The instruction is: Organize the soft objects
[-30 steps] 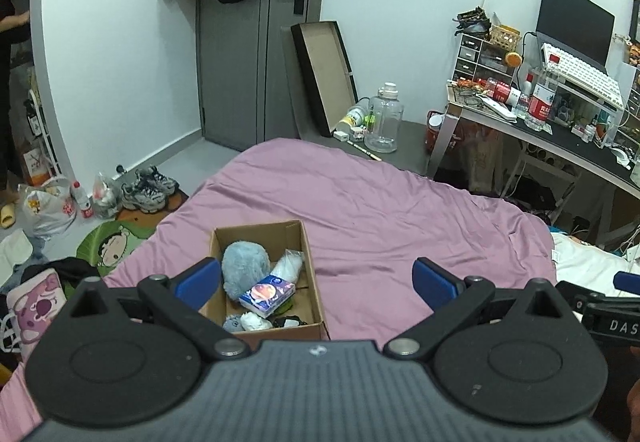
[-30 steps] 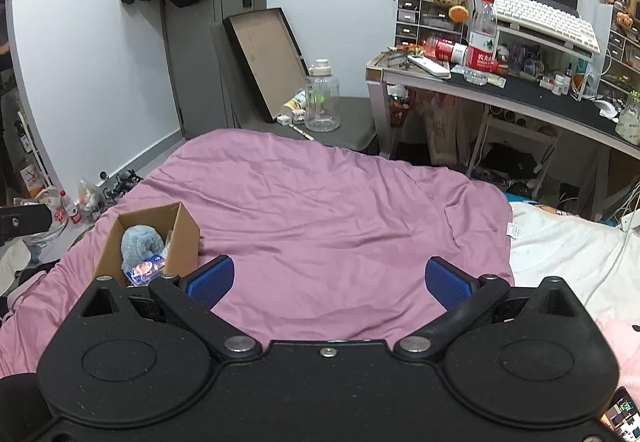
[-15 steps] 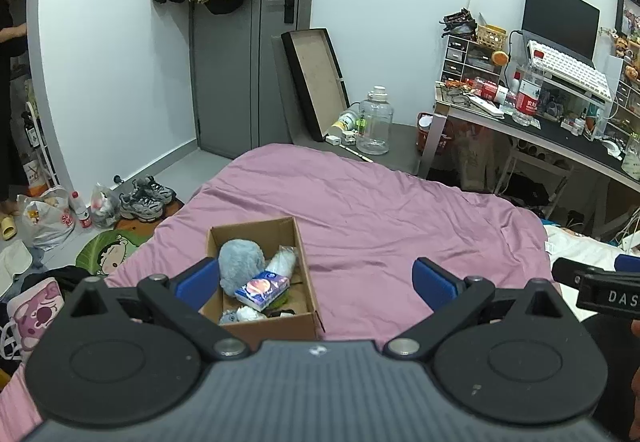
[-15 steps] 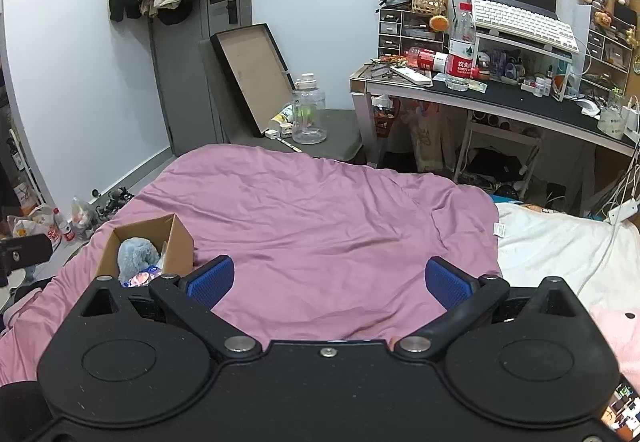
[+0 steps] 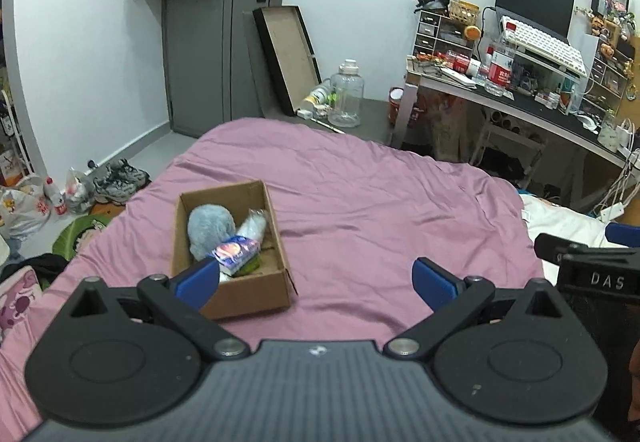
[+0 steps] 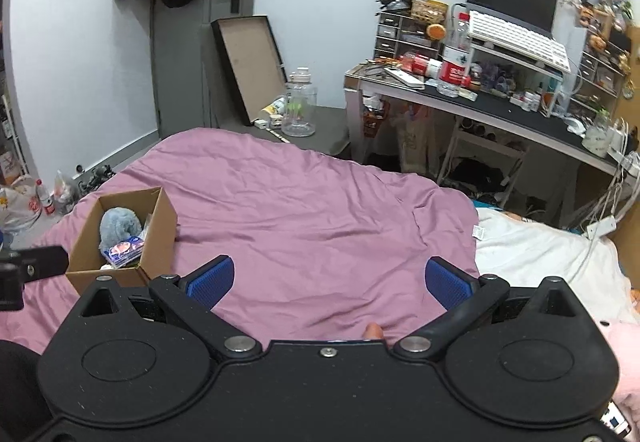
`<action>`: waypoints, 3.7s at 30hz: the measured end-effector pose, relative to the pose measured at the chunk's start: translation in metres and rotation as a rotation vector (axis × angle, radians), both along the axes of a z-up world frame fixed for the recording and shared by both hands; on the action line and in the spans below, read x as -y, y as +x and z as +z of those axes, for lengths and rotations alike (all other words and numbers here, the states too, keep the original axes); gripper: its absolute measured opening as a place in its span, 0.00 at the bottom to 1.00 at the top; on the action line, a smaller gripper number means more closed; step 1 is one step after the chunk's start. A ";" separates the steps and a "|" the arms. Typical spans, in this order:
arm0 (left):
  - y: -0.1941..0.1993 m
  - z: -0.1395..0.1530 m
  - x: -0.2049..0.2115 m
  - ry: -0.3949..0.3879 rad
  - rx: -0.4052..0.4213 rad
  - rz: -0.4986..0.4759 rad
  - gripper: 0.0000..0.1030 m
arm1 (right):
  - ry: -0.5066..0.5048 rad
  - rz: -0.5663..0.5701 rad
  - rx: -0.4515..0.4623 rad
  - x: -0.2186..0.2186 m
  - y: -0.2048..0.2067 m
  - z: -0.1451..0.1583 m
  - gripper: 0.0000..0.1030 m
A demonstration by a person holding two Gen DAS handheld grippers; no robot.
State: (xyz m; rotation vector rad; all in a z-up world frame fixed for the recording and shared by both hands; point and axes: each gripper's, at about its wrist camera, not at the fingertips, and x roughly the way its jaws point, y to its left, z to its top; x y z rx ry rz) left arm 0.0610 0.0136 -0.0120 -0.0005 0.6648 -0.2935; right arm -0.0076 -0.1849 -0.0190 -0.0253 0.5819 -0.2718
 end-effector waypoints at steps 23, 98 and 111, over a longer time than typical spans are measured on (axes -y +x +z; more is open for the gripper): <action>-0.021 -0.008 -0.012 0.006 -0.001 0.002 0.99 | 0.000 0.071 0.009 -0.019 -0.012 -0.007 1.00; -0.020 0.000 -0.011 0.003 0.030 0.007 0.99 | 0.001 0.023 0.041 -0.021 -0.016 -0.003 1.00; -0.021 -0.001 -0.012 0.004 0.018 0.030 0.99 | 0.009 0.038 0.033 -0.024 -0.015 -0.005 1.00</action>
